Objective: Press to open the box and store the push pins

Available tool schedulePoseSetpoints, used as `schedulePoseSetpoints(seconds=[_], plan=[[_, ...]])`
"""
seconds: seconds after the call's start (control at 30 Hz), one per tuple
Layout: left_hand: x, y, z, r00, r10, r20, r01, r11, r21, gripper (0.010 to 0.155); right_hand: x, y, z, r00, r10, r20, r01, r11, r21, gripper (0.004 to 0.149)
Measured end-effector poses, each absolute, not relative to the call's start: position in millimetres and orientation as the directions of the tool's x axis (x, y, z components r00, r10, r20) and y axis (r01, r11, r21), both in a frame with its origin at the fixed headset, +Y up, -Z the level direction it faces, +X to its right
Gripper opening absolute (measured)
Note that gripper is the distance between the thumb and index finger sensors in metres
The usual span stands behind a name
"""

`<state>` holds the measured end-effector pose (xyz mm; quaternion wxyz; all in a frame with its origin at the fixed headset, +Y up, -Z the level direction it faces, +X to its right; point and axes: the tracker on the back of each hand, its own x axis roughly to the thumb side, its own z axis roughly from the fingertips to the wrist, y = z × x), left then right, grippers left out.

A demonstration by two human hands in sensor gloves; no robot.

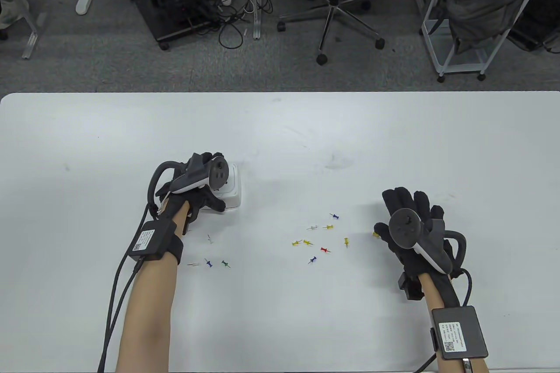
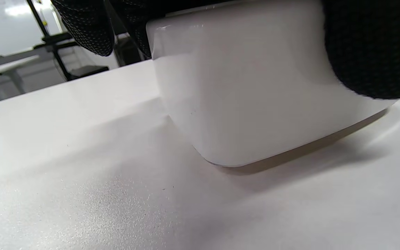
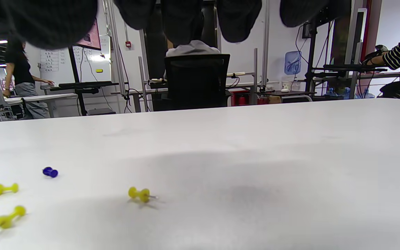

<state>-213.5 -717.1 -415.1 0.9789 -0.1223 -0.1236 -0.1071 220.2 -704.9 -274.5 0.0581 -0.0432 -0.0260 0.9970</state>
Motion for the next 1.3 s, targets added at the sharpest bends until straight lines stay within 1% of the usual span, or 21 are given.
schedulePoseSetpoints(seconds=[0.13,0.2,0.27,0.37,0.4,0.53,0.67,0.73,0.87,0.93,0.97,1.1,1.2,1.27,1.3], plan=[[-210.6,-699.7,-399.1,0.946,-0.139,0.292,0.199,0.962,-0.187,0.119,216.2,-707.3,-275.1,-0.992,0.101,-0.069,-0.099,-0.994,-0.042,0.073],[-204.1,-692.8,-386.1,0.937,-0.134,0.322,0.187,0.972,-0.141,0.119,216.0,-707.3,-275.1,-0.992,0.105,-0.067,-0.103,-0.994,-0.04,0.073],[-195.5,-690.4,-373.4,0.928,-0.126,0.35,0.184,0.973,-0.14,0.119,216.2,-707.3,-275.2,-0.992,0.109,-0.068,-0.106,-0.993,-0.044,0.073],[-179.1,-691.3,-355.1,0.902,-0.157,0.402,0.208,0.974,-0.087,0.119,215.8,-708.0,-275.4,-0.992,0.107,-0.066,-0.104,-0.994,-0.045,0.073],[-170.7,-693.7,-348.4,0.886,-0.165,0.434,0.224,0.971,-0.088,0.119,215.6,-708.2,-275.5,-0.992,0.104,-0.066,-0.102,-0.994,-0.042,0.073],[-146.1,-706.9,-332.4,0.855,-0.195,0.48,0.263,0.962,-0.078,0.119,215.8,-708.6,-275.1,-0.992,0.108,-0.068,-0.106,-0.994,-0.038,0.073],[-134.7,-720.1,-328.3,0.855,-0.155,0.494,0.243,0.963,-0.118,0.119,216.0,-708.5,-274.9,-0.992,0.108,-0.07,-0.105,-0.994,-0.034,0.073],[-132.8,-726.7,-328.6,0.869,-0.124,0.479,0.217,0.966,-0.144,0.119,216.1,-709.1,-275.0,-0.99,0.129,-0.064,-0.127,-0.991,-0.038,0.072],[-126.0,-735.7,-327.1,0.856,-0.169,0.489,0.257,0.959,-0.12,0.118,216.5,-709.1,-275.3,-0.99,0.126,-0.066,-0.124,-0.992,-0.037,0.072],[-123.8,-739.1,-327.9,0.861,-0.163,0.483,0.257,0.957,-0.135,0.118,216.8,-709.4,-275.4,-0.989,0.129,-0.067,-0.127,-0.991,-0.031,0.072],[-123.3,-738.7,-328.1,0.865,-0.151,0.479,0.241,0.961,-0.133,0.118,217.0,-709.7,-275.5,-0.989,0.129,-0.069,-0.127,-0.991,-0.029,0.073],[-122.9,-738.2,-325.9,0.851,-0.179,0.494,0.276,0.953,-0.128,0.116,217.4,-710.3,-275.4,-0.989,0.132,-0.074,-0.131,-0.991,-0.019,0.073],[-126.2,-733.0,-319.8,0.852,-0.15,0.501,0.245,0.961,-0.13,0.114,217.2,-710.2,-275.3,-0.988,0.133,-0.074,-0.132,-0.991,-0.019,0.074],[-129.8,-727.3,-313.0,0.854,-0.117,0.508,0.208,0.97,-0.127,0.107,217.2,-710.3,-275.6,-0.989,0.132,-0.072,-0.131,-0.991,-0.02,0.073],[-131.8,-723.8,-308.2,0.849,-0.125,0.514,0.202,0.975,-0.096,0.105,217.0,-710.3,-275.5,-0.989,0.132,-0.07,-0.13,-0.991,-0.021,0.074]])
